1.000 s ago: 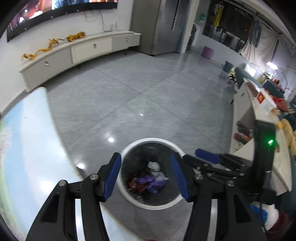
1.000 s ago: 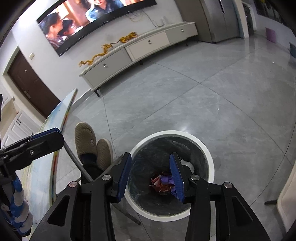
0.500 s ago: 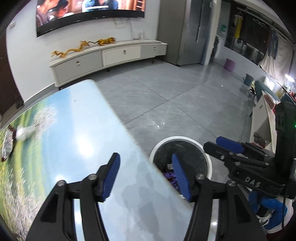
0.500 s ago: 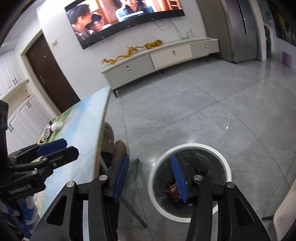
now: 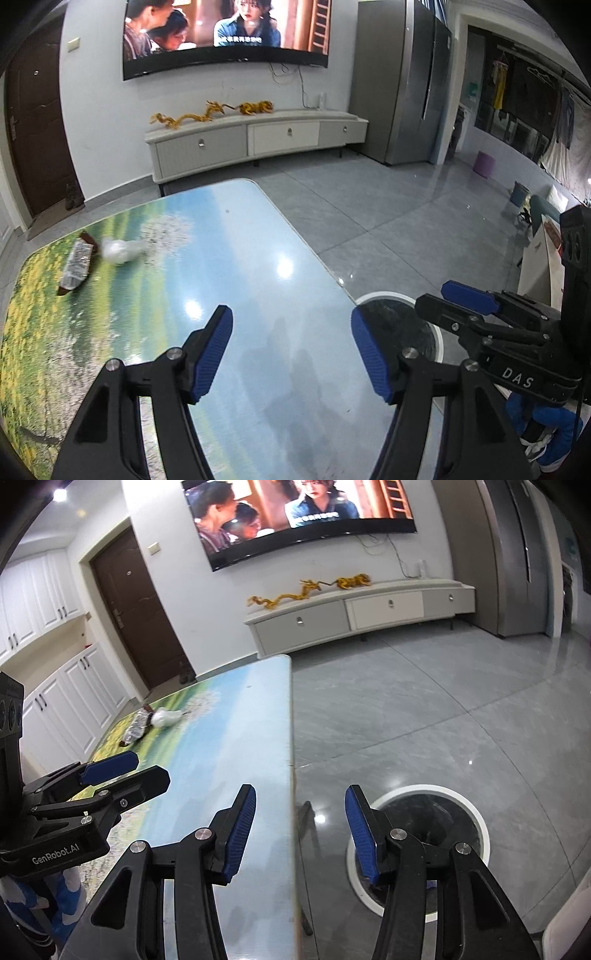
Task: Collect trash
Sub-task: 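Move both open grippers back over the wrapper and plastic bag on the table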
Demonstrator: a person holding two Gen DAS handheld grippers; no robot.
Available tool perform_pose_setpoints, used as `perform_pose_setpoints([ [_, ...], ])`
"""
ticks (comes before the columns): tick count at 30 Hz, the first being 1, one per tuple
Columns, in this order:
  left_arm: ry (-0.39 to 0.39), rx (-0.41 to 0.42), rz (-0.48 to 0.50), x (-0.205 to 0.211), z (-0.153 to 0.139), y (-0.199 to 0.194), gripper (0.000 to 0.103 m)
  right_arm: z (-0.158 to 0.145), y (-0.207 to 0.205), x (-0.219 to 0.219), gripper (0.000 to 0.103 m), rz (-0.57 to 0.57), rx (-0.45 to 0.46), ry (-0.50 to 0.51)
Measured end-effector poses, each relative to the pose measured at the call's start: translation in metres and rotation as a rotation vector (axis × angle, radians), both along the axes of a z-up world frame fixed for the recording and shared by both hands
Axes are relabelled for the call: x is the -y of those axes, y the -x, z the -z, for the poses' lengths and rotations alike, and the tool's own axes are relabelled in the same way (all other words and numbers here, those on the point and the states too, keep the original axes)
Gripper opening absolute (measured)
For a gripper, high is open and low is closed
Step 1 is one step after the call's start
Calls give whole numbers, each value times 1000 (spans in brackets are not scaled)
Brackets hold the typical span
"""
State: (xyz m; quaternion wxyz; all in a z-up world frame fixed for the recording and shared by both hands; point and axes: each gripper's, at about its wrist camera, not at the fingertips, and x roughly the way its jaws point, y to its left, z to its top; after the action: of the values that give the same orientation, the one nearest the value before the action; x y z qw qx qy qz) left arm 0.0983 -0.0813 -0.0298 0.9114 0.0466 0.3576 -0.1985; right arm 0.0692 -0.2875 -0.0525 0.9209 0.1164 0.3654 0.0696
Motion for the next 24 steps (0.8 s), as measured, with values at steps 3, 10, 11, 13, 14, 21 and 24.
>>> perform_pose_setpoints([
  [3, 12, 15, -15, -15, -4, 7, 68, -8, 3, -13, 50, -20, 12, 15],
  [10, 44, 55, -52, -41, -19, 23, 70, -23, 15, -39, 50, -56, 36, 43],
  [11, 46, 62, -58, -43, -21, 27, 70, -25, 16, -43, 50, -63, 40, 48],
  [13, 54, 77, -75, -52, -26, 33, 70, -29, 19, -49, 50, -73, 47, 55],
  [14, 56, 80, -80, -54, -27, 33, 70, -32, 21, -53, 50, -80, 53, 60],
  [21, 81, 104, -130, -81, -36, 44, 70, -44, 28, -71, 50, -111, 78, 80],
  [24, 90, 112, -144, -90, -38, 46, 70, -46, 32, -77, 50, -127, 84, 91],
])
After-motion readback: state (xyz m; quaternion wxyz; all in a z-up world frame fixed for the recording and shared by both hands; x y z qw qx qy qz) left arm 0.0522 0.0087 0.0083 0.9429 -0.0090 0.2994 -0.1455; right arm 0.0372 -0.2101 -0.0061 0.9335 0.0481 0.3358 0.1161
